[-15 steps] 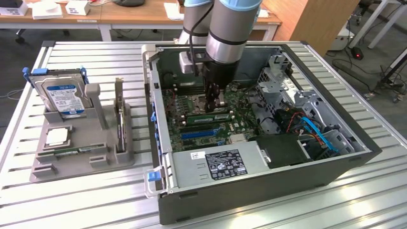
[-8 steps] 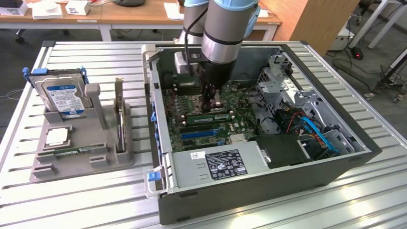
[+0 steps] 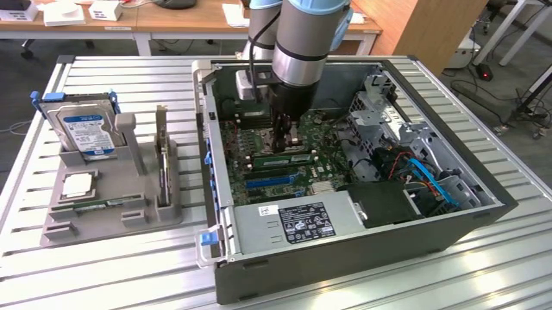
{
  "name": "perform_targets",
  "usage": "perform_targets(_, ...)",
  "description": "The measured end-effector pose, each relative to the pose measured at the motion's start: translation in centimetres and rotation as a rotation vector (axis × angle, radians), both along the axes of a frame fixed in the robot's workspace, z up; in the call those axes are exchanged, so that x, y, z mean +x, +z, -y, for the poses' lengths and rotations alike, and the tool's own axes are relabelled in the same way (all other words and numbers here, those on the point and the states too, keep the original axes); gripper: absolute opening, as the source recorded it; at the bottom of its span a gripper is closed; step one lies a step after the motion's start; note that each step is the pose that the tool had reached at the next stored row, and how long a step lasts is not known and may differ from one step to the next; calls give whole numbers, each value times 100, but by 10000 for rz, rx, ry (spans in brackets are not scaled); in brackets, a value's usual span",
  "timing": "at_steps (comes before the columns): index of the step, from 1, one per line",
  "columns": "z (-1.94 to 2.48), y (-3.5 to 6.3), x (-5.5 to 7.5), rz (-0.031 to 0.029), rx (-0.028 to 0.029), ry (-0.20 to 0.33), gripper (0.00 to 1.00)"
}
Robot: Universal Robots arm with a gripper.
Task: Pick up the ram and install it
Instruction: 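Press down the ram until it locks into place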
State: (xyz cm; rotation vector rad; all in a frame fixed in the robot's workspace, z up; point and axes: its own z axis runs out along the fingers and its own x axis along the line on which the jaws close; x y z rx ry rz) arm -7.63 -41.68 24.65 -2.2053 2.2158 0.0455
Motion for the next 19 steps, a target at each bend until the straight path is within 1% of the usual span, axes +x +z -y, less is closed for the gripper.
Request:
perform_targets(3, 0, -2, -20, 3, 4, 2, 9)
perform_targets(10, 0, -1, -226, 27, 2, 0, 9)
perform_targets(19, -1, -1, -311, 26, 1, -12, 9)
